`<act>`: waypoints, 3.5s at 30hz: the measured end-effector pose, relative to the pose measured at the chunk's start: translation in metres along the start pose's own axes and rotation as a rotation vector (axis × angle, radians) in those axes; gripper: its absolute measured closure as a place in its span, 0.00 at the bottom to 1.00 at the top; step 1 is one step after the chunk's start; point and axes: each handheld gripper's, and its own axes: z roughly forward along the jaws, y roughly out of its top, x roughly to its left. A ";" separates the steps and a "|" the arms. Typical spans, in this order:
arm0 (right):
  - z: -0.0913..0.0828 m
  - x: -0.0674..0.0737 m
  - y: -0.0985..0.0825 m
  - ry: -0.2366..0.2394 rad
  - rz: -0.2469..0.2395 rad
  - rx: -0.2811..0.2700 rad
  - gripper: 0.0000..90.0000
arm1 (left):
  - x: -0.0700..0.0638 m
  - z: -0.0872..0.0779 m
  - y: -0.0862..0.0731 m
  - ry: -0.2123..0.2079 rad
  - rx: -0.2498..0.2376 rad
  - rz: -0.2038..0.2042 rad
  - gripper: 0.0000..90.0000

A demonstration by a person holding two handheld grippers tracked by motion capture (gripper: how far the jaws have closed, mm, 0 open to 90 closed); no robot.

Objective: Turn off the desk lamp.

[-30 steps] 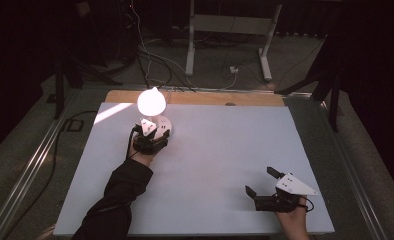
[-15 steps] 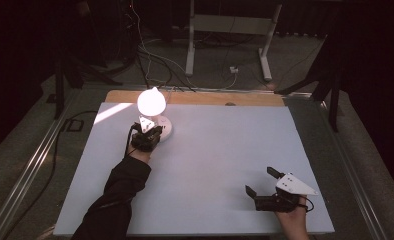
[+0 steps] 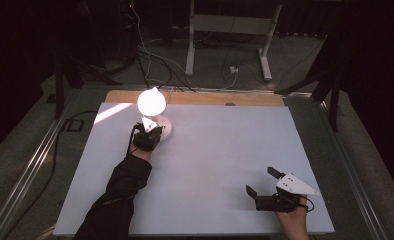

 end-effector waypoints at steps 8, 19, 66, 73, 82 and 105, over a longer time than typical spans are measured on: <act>-0.001 0.000 0.000 -0.003 0.004 -0.003 0.00 | 0.000 0.003 0.000 -0.005 0.007 0.007 1.00; -0.001 -0.001 0.000 -0.002 0.007 -0.003 0.00 | 0.000 0.005 -0.003 -0.011 0.002 0.003 1.00; -0.001 -0.002 0.000 -0.001 0.012 0.001 0.00 | 0.001 0.006 -0.003 -0.014 0.002 0.008 1.00; -0.001 -0.002 0.000 -0.001 0.012 0.002 0.00 | 0.001 0.007 -0.004 -0.004 -0.003 0.042 1.00; -0.001 -0.002 0.000 -0.003 0.012 0.002 0.00 | 0.003 -0.001 0.005 -0.021 -0.035 -0.002 1.00; -0.002 -0.002 0.000 -0.001 0.012 0.000 0.00 | 0.000 0.002 0.002 -0.025 -0.023 0.002 1.00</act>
